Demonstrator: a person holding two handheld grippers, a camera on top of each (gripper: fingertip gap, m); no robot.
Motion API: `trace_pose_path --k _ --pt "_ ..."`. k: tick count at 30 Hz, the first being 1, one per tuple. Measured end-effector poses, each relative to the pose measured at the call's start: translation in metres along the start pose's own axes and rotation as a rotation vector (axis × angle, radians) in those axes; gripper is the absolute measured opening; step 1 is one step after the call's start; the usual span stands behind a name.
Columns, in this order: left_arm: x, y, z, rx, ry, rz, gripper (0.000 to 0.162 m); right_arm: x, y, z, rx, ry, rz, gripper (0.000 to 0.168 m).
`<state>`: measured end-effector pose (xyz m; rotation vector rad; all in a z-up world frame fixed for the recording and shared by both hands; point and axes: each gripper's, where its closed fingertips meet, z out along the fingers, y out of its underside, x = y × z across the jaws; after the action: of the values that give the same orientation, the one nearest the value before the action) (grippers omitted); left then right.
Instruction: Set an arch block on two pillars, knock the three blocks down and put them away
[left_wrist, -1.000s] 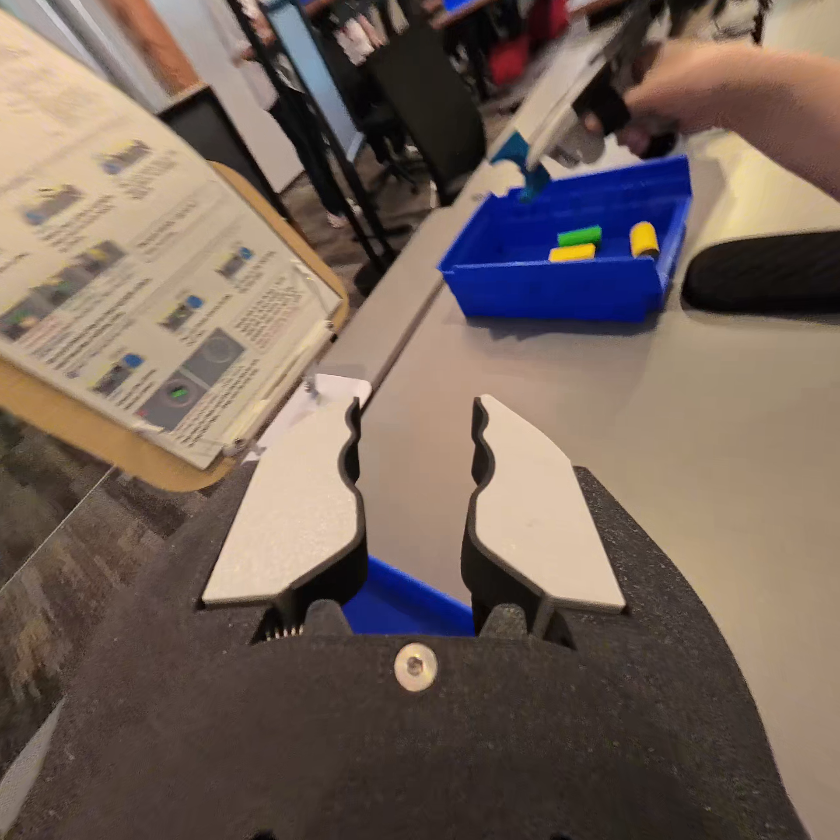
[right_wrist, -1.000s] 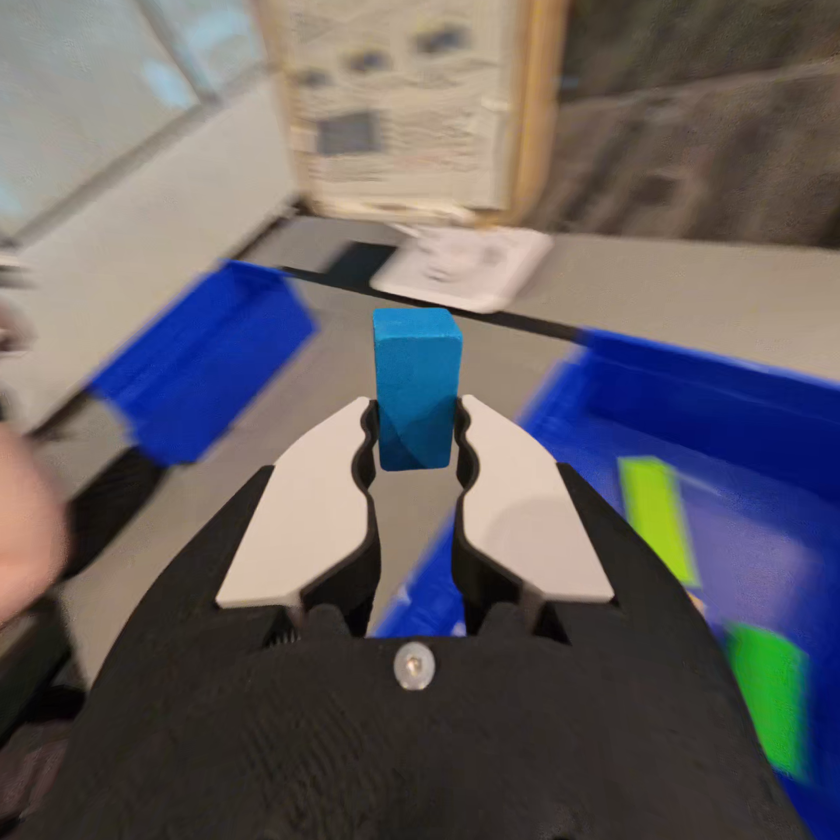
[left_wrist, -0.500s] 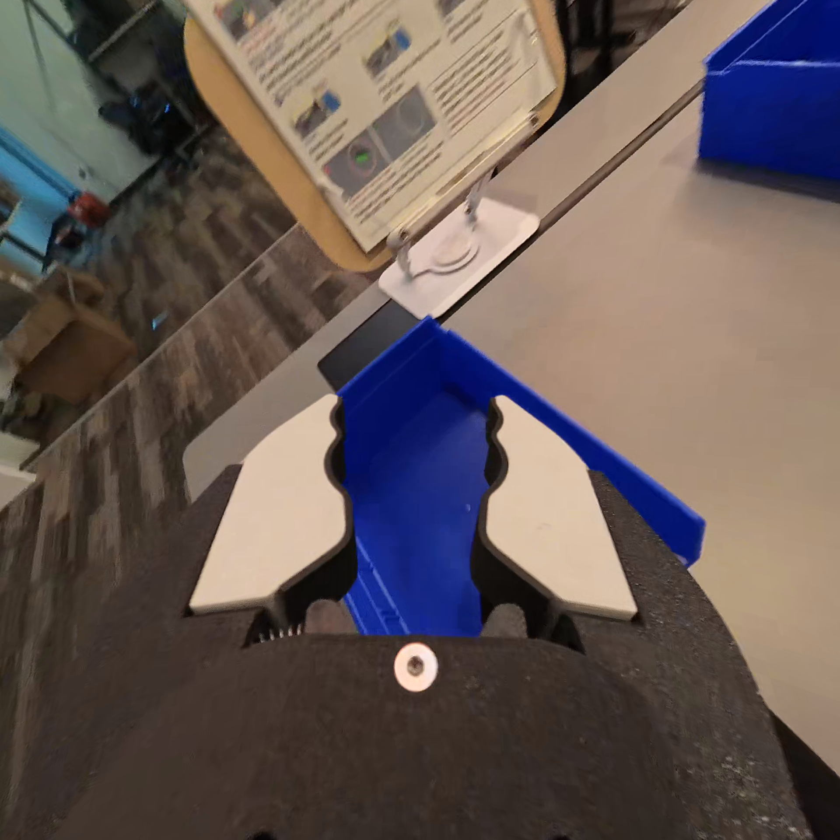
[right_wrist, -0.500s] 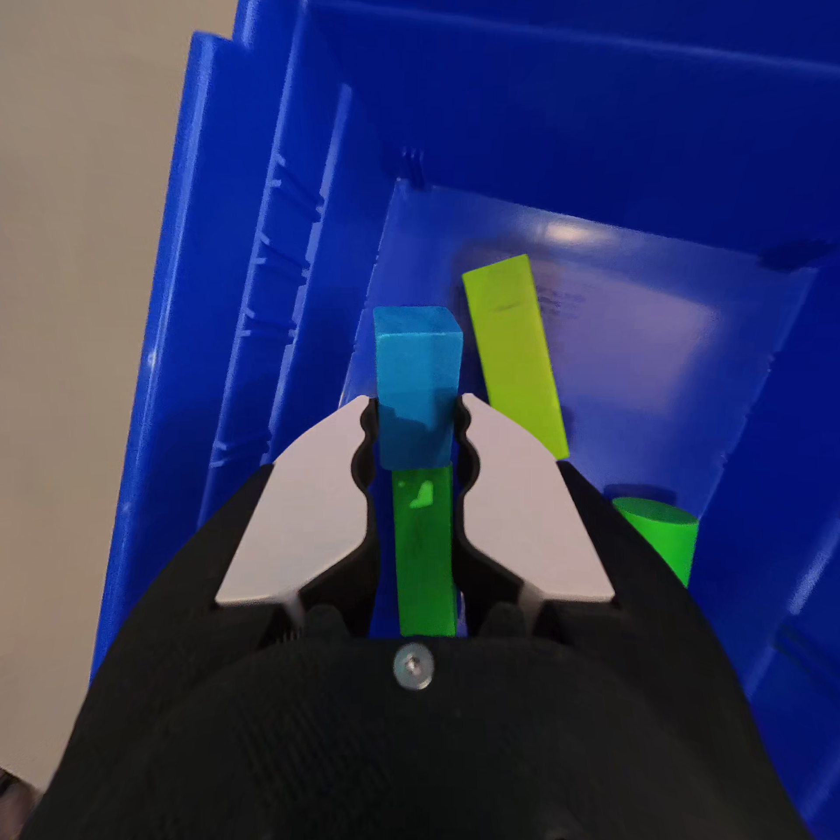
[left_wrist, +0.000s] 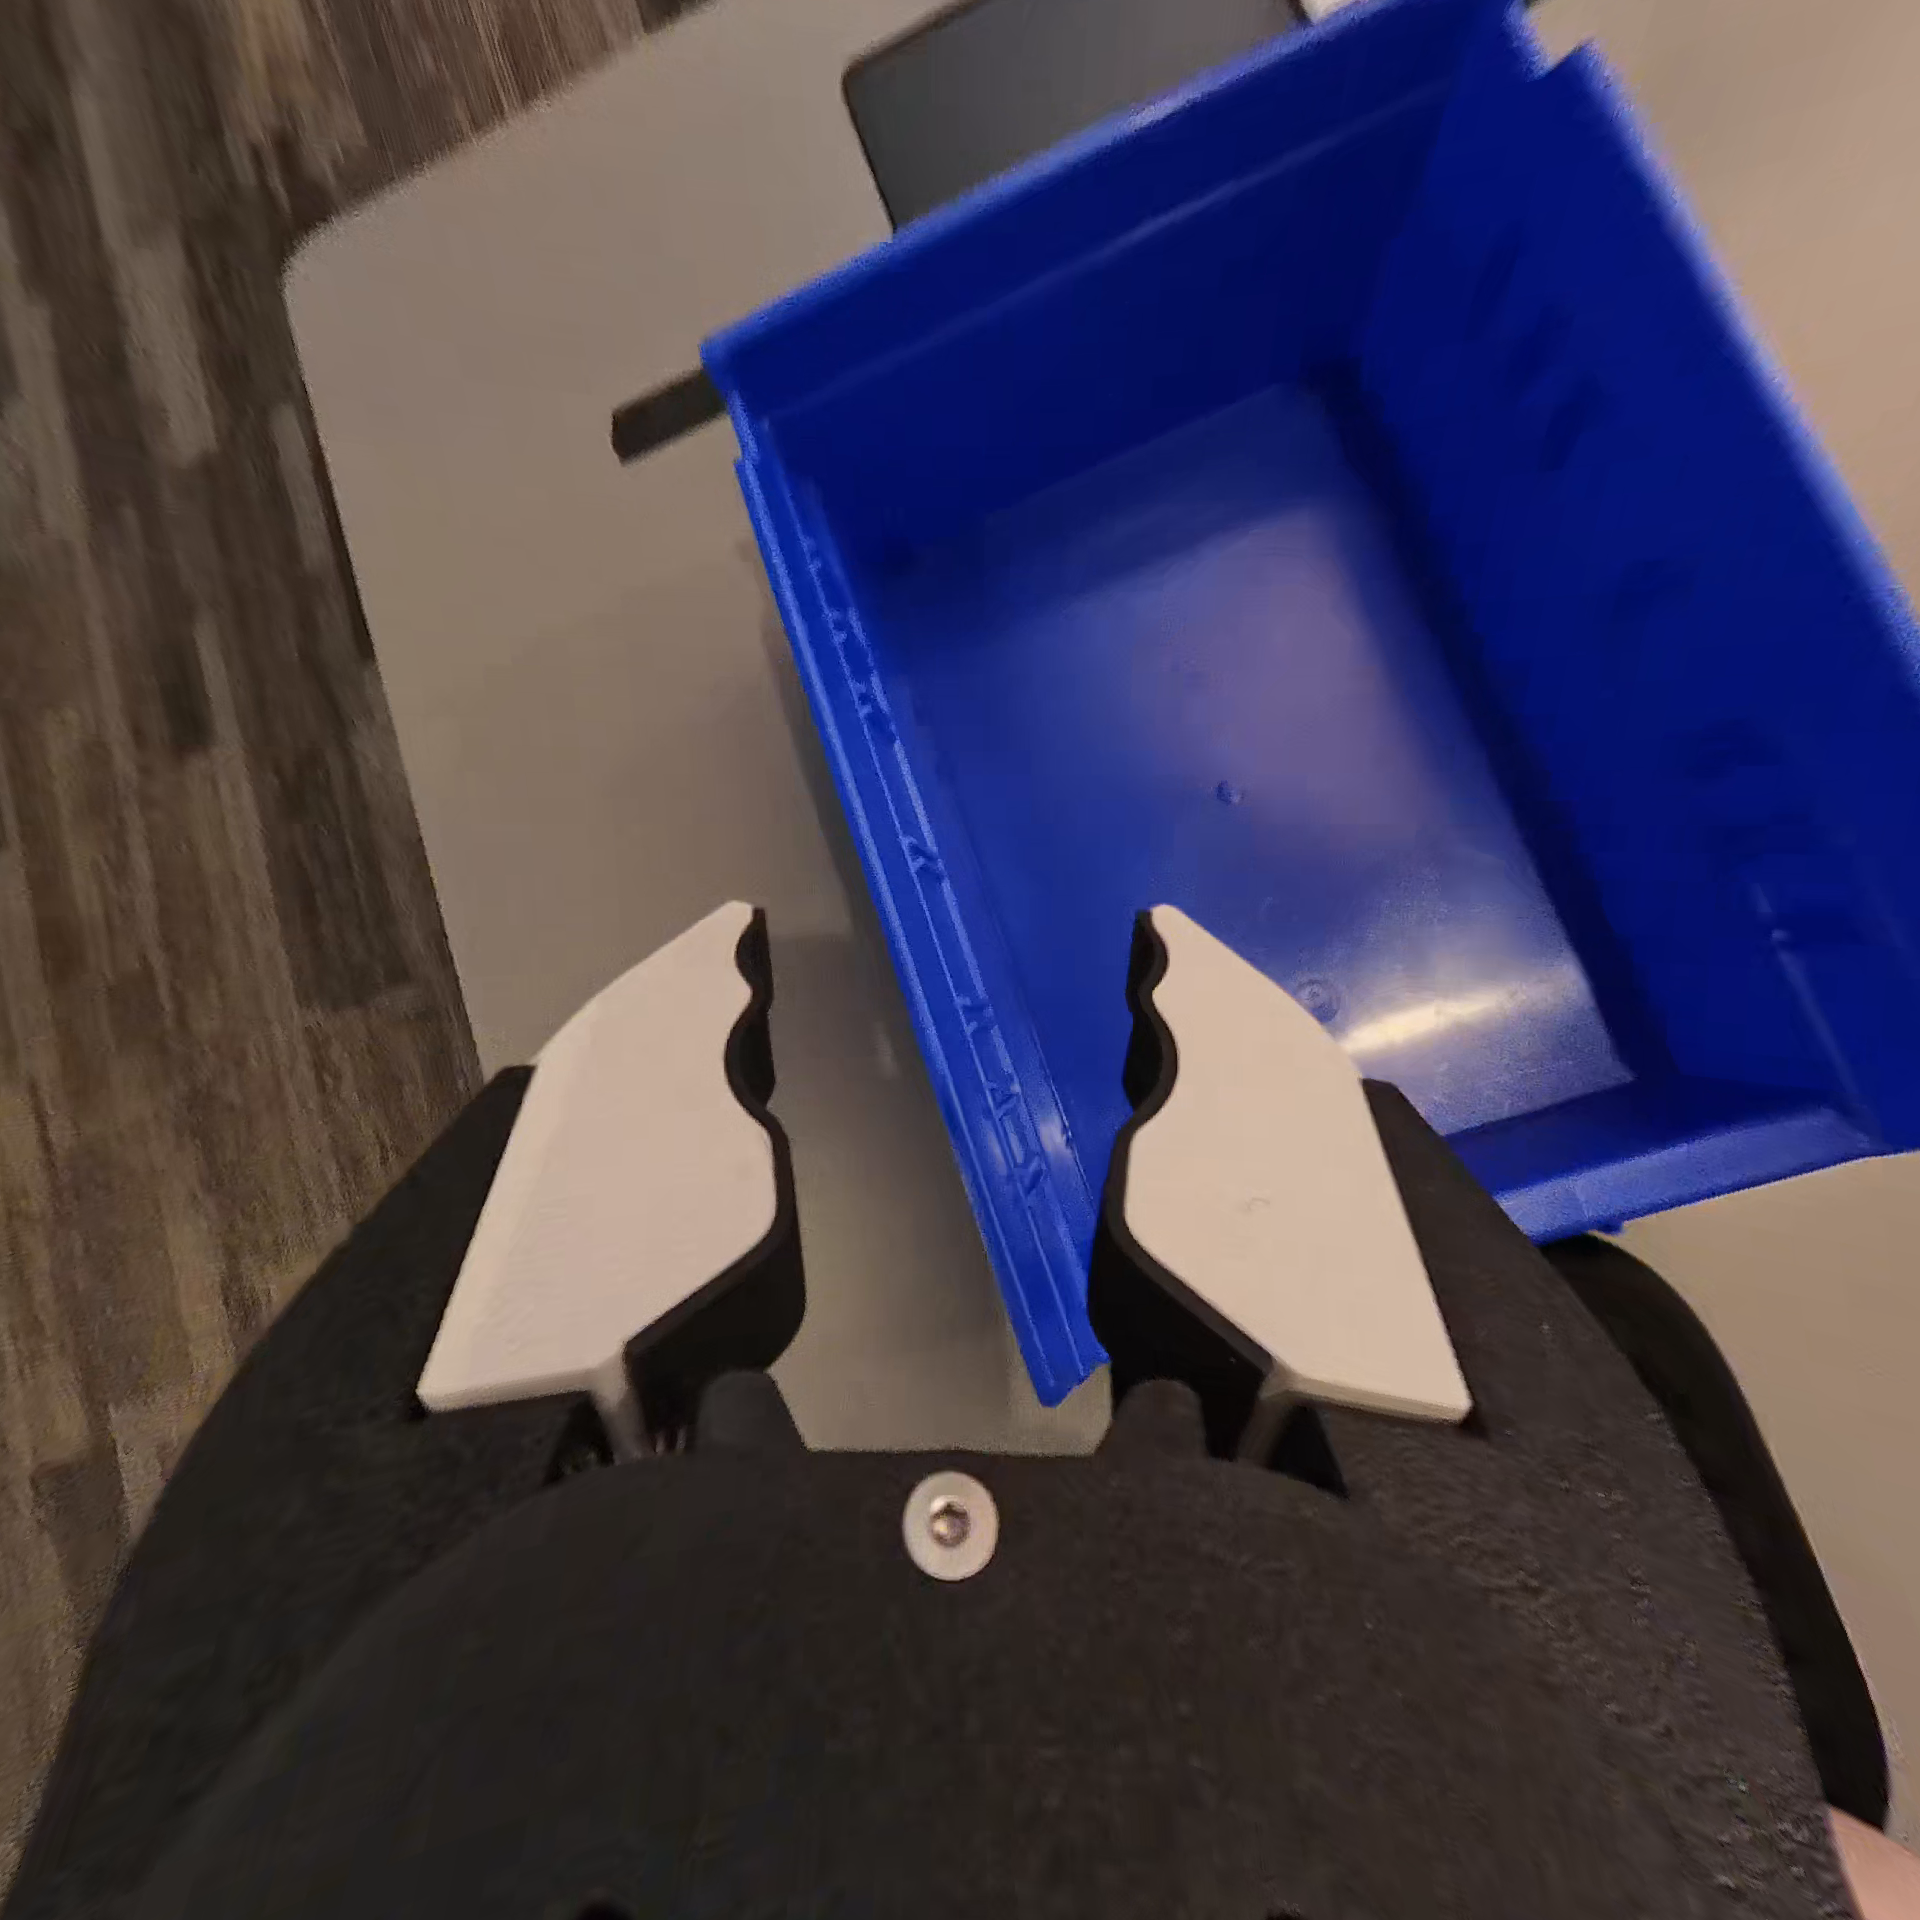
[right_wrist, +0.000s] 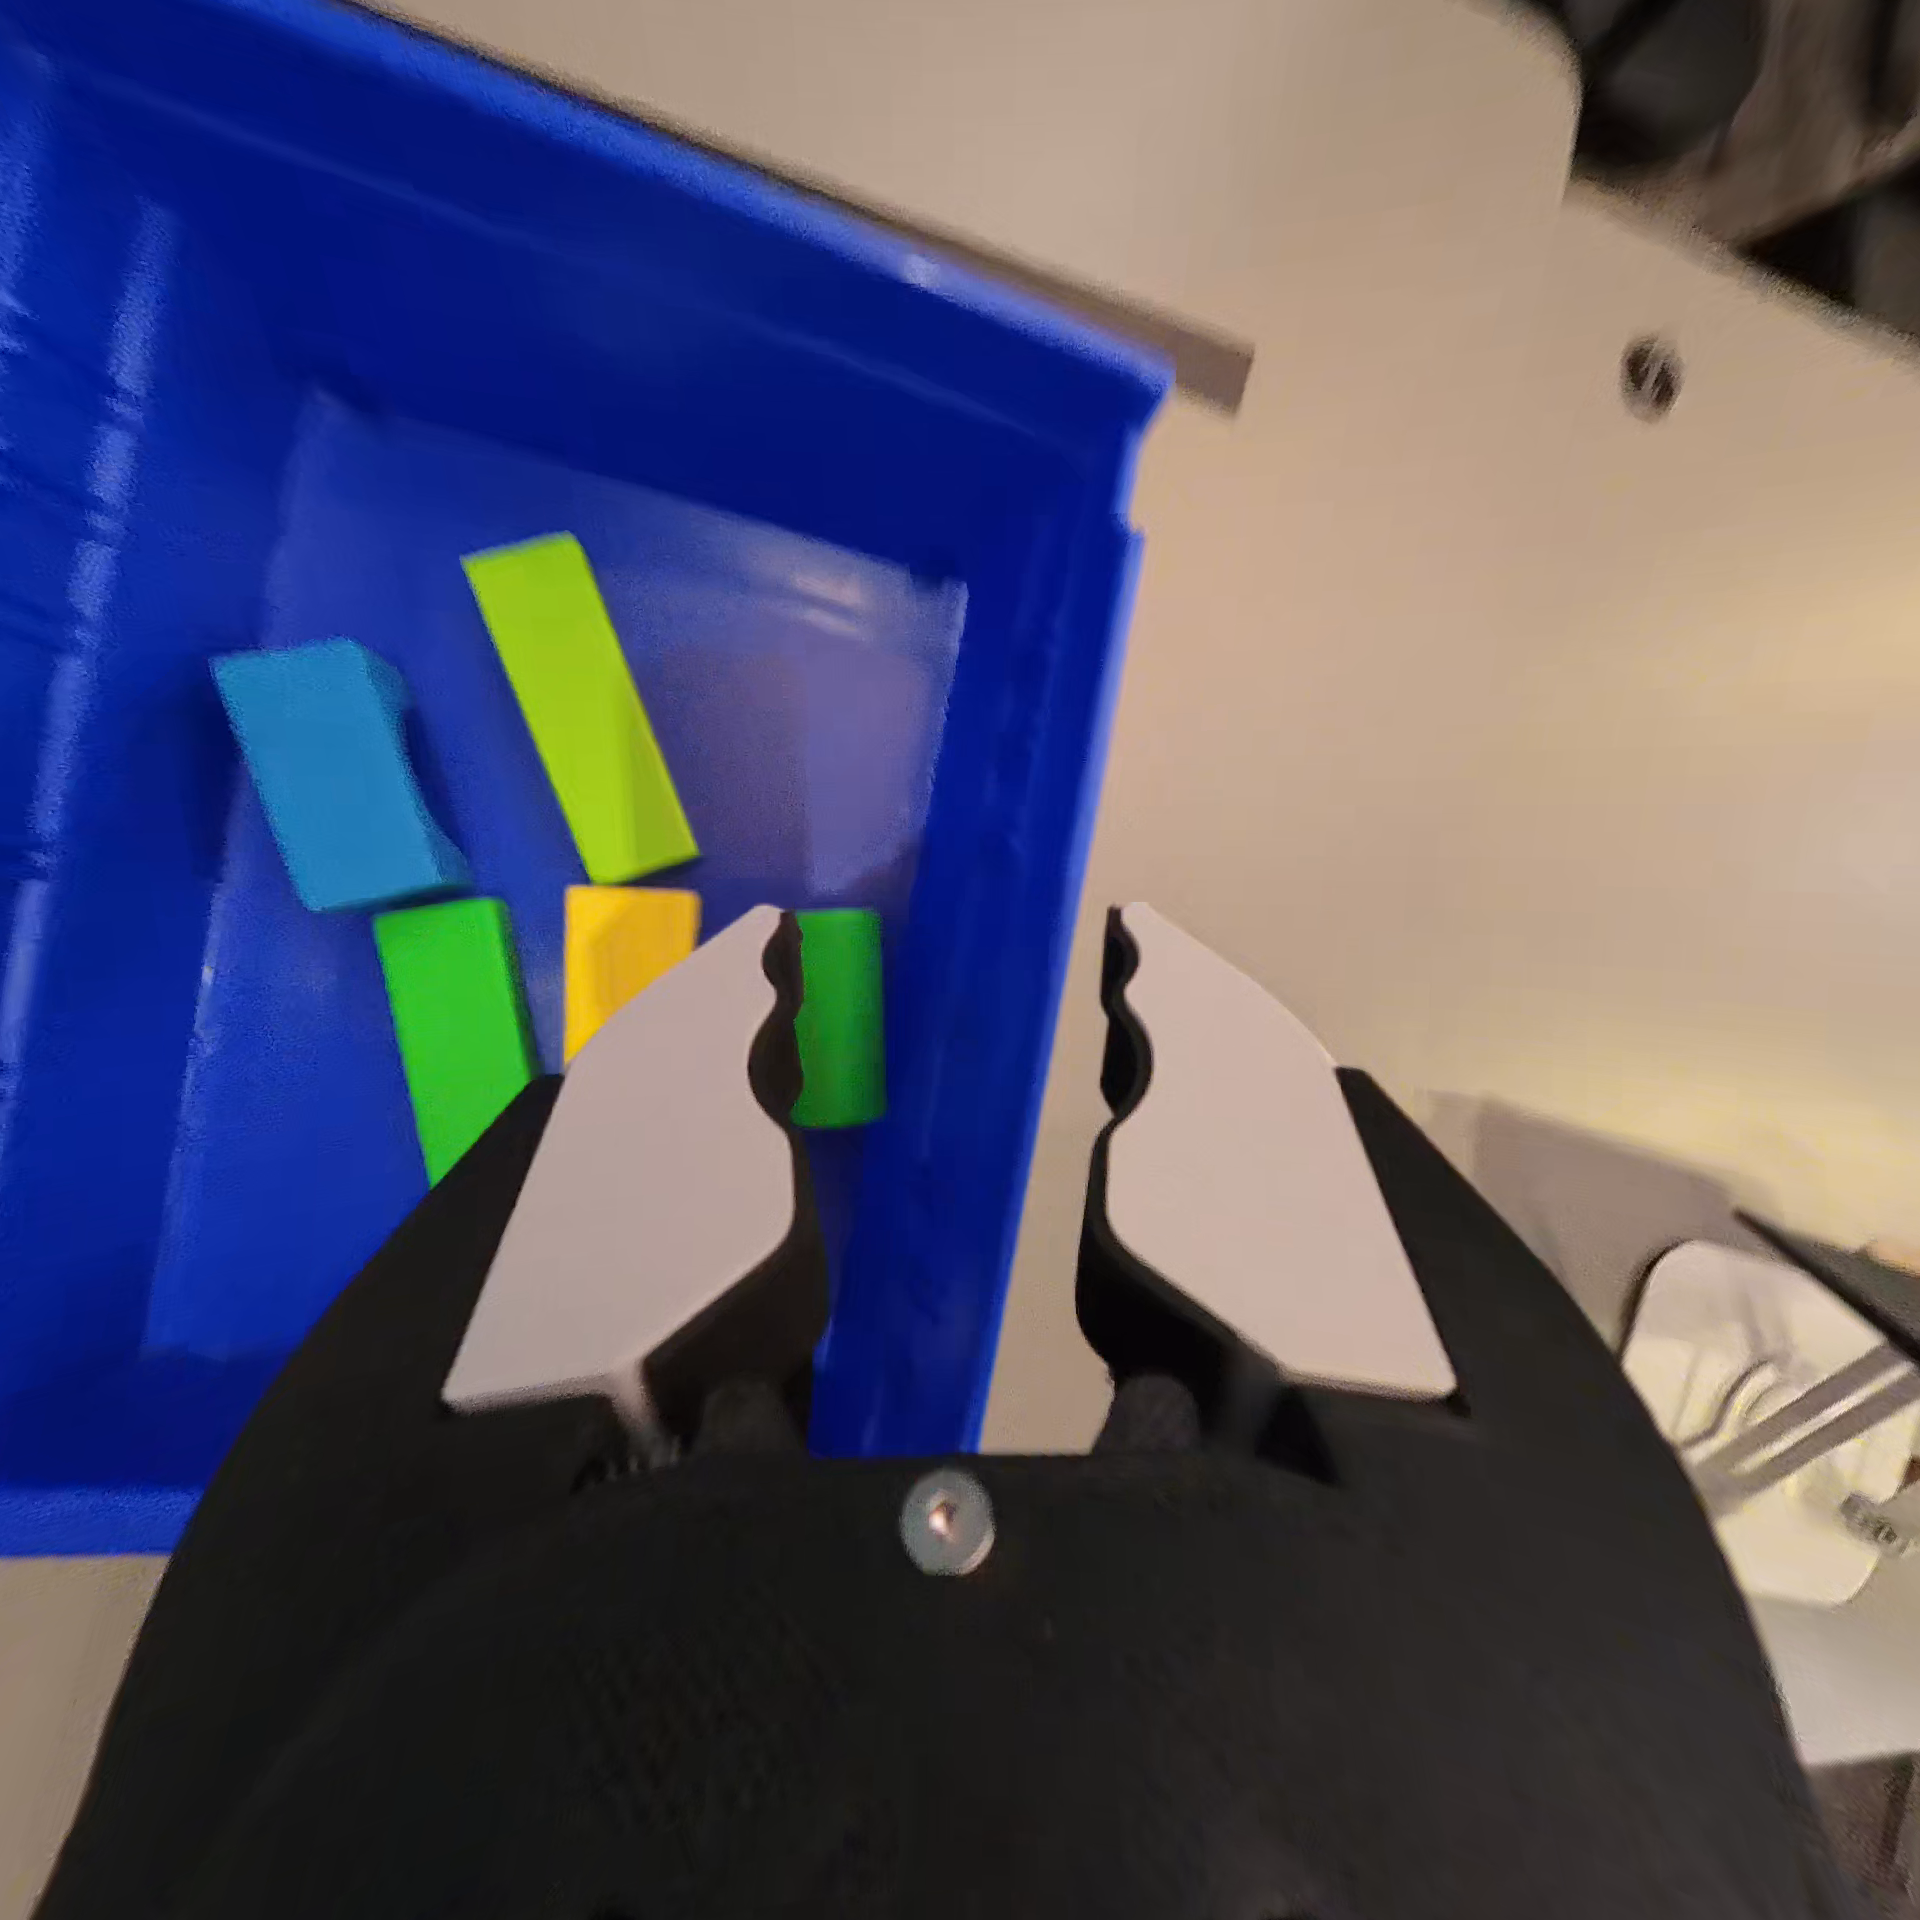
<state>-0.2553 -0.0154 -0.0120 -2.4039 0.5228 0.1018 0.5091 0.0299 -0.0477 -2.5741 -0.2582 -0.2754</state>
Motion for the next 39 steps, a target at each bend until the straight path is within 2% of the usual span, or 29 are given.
trace_pose_path --k 3,8,11,13,19,25,31,39 --pt "-0.004 0.014 0.016 -0.067 -0.001 0.035 0.072 0.017 0.031 0.019 -0.103 -0.007 0.057 0.055" --pt "-0.007 0.031 0.037 -0.180 0.012 -0.003 0.076 0.002 0.067 0.046 -0.217 -0.170 0.167 0.048" --pt "-0.005 0.046 0.048 -0.267 0.042 -0.026 0.073 -0.002 0.085 0.052 -0.315 -0.200 0.163 0.030" --pt "-0.006 0.058 0.054 -0.331 0.043 -0.031 0.067 -0.013 0.084 0.048 -0.331 -0.281 0.184 0.009" --pt "0.002 0.078 0.067 -0.425 0.120 -0.090 0.046 -0.017 0.088 0.045 -0.364 -0.316 0.200 0.009" --pt "0.010 0.077 0.073 -0.446 0.155 -0.098 0.013 -0.022 0.089 0.042 -0.365 -0.328 0.180 0.009" --pt "0.033 0.068 0.073 -0.488 0.210 -0.098 0.011 -0.032 0.089 0.039 -0.366 -0.333 0.143 0.009" --pt "0.066 0.047 0.080 -0.536 0.206 -0.109 0.011 -0.055 0.083 0.035 -0.368 -0.335 0.116 0.010"
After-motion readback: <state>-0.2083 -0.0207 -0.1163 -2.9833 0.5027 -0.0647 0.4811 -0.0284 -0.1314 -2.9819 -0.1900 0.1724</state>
